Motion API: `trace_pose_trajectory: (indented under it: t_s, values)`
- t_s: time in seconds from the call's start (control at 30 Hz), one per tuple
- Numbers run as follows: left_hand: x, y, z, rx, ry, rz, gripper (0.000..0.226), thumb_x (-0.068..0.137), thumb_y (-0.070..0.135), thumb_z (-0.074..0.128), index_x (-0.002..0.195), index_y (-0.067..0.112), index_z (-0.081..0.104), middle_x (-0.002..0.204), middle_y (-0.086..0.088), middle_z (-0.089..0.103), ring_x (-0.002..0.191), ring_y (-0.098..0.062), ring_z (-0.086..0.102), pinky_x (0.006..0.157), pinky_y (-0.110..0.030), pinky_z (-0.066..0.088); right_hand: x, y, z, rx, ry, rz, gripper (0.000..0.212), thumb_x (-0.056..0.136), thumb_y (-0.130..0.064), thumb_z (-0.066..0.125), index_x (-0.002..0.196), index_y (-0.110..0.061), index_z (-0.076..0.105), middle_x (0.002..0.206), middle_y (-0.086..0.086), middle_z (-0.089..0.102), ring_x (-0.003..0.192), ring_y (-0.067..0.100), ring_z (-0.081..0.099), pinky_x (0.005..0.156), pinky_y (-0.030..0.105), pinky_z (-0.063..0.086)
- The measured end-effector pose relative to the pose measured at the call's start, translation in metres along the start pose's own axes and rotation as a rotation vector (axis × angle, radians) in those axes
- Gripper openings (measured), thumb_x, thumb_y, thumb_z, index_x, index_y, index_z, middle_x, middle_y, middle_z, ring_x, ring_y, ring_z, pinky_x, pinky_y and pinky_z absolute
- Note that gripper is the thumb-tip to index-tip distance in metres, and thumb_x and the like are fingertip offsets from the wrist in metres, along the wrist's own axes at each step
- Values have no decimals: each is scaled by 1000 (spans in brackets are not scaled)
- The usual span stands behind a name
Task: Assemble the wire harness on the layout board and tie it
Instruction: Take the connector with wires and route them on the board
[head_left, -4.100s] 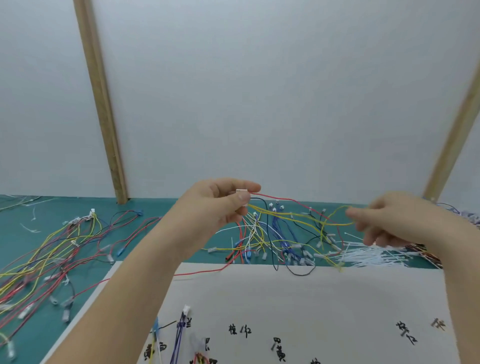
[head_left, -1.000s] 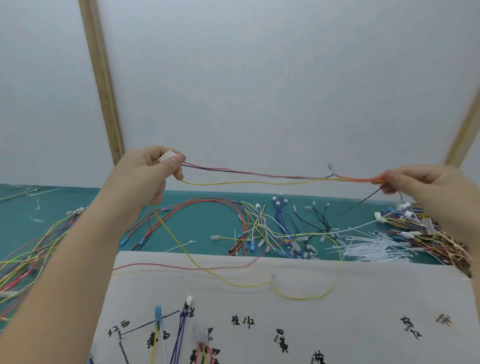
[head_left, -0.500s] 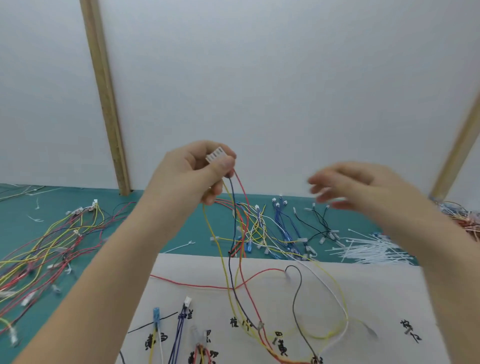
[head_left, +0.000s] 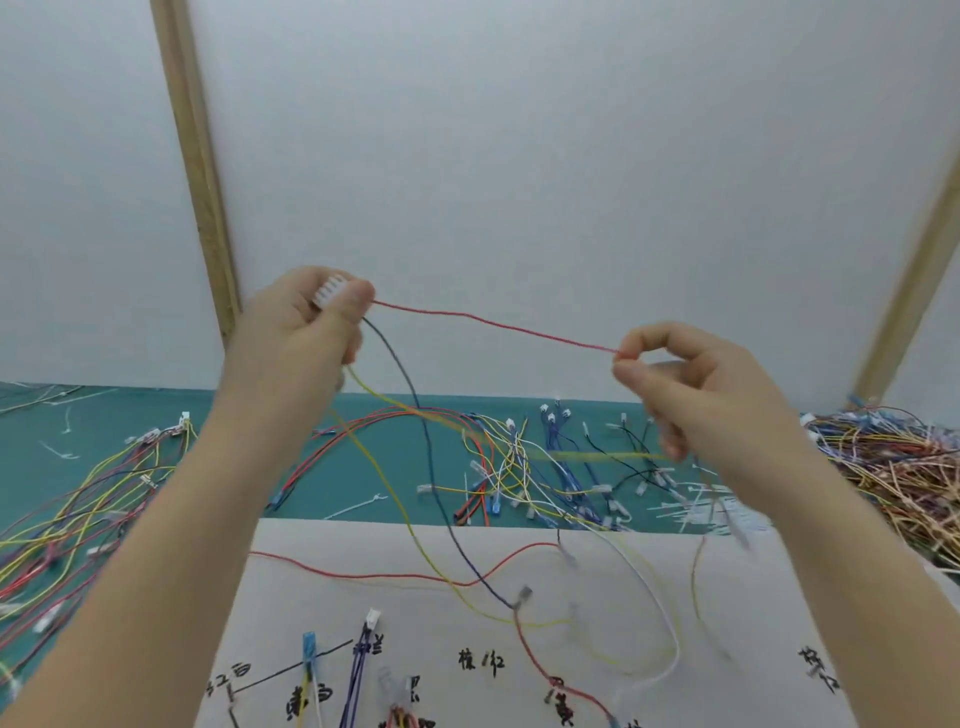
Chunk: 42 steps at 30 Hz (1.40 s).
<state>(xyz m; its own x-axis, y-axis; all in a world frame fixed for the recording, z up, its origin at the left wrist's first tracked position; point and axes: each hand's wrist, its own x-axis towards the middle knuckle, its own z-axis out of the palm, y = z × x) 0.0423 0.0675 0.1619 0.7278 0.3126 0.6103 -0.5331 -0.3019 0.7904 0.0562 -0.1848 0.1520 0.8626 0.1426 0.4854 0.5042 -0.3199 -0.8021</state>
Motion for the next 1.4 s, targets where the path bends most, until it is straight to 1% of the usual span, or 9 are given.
trace_pose_trajectory:
  t_s: [0.23, 0.33, 0.43, 0.53, 0.8, 1.0, 1.17, 1.33, 1.4]
  values:
    - [1, -4, -1, -65, -19, -46, 22, 94, 18, 49, 72, 21, 52, 40, 11, 43, 38, -1, 32, 37, -14, 26, 4, 15, -33, -298, 39, -136, 18, 80, -12, 66, 72, -28, 68, 58, -2, 46, 51, 2, 39, 51, 7, 32]
    - [2, -3, -2, -82, -3, -54, 22, 93, 19, 50, 72, 21, 53, 39, 10, 43, 38, -2, 33, 36, -13, 26, 7, 26, -39, -515, 285, -219, 20, 83, -7, 62, 77, -26, 60, 66, -7, 48, 60, -3, 45, 58, 7, 34]
    - [0, -5, 0, -70, -33, -47, 21, 93, 19, 50, 72, 20, 53, 39, 10, 42, 38, -2, 33, 36, -13, 26, 10, 34, -40, -308, 414, -164, 20, 91, -11, 54, 81, -28, 55, 67, -7, 55, 58, -3, 55, 59, 13, 44]
    - [-1, -7, 3, -30, -36, -41, 21, 93, 19, 50, 72, 19, 51, 39, 11, 42, 37, -1, 31, 36, -13, 26, 10, 38, -40, -204, 345, -1, 20, 91, -19, 56, 73, -27, 59, 51, -3, 54, 40, 3, 49, 48, 22, 48]
    - [4, -12, -4, -5, 25, -38, 21, 94, 20, 49, 73, 22, 53, 38, 11, 47, 38, 0, 46, 37, -11, 36, 9, 43, -46, -383, 71, 121, 21, 82, -7, 66, 72, -26, 66, 65, -2, 51, 57, 9, 43, 49, 8, 33]
    - [3, -11, -1, -61, -48, -41, 22, 94, 16, 49, 72, 20, 50, 38, 11, 37, 35, -3, 35, 35, -10, 25, 14, 45, -51, -509, 349, 12, 12, 90, -14, 56, 82, -21, 62, 75, -6, 59, 71, 11, 51, 57, 13, 33]
    - [3, -12, 3, -82, -120, -38, 22, 93, 7, 48, 72, 15, 50, 39, 12, 30, 35, -4, 23, 35, -10, 20, 14, 54, -55, -500, 305, 102, 36, 95, -21, 46, 60, -16, 54, 59, 0, 57, 60, 18, 51, 58, 28, 34]
    - [8, -17, -4, -119, -50, -58, 21, 94, 13, 49, 74, 20, 52, 37, 12, 32, 33, -4, 28, 36, -9, 23, 13, 54, -58, -491, 166, 68, 13, 88, -13, 59, 76, -16, 62, 71, -7, 66, 63, -3, 56, 59, 4, 38]
    - [11, -21, -7, -149, -10, -67, 20, 94, 17, 49, 75, 22, 52, 37, 13, 32, 32, -5, 32, 36, -10, 26, 10, 52, -54, -294, 47, 126, 17, 86, -3, 59, 76, -17, 63, 69, 5, 68, 56, 3, 60, 64, 9, 48]
